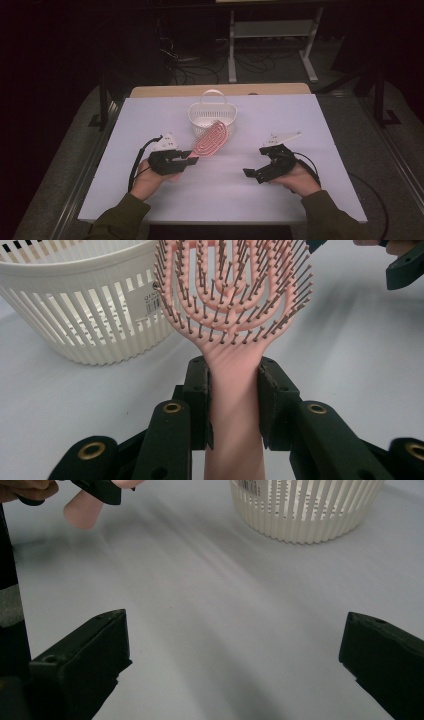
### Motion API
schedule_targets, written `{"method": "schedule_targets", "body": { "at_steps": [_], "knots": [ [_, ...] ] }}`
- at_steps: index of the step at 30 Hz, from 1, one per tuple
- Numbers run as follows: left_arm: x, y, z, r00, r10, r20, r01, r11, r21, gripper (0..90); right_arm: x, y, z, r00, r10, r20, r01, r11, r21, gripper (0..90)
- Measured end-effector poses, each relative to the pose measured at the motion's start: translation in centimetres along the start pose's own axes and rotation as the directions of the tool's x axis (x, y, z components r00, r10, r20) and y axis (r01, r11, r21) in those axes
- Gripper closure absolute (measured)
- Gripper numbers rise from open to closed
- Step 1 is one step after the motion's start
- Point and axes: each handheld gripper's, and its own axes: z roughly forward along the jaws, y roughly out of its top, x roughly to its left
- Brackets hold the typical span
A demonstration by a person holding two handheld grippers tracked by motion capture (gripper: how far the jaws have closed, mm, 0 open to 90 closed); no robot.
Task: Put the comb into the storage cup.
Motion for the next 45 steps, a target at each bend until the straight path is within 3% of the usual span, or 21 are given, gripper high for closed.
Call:
{"method": "schedule_targets", "body": {
  "at_steps": [45],
  "knots": [
    [-0.5, 0.1, 0.1, 0.9995, 0.005, -0.032, -0.006, 0.9994, -0.033, 69.9, 0.9, 5.2, 1.6, 0.9960, -0.011, -0.088, 0.002, 0.995, -0.103, 0.0]
  ]
}}
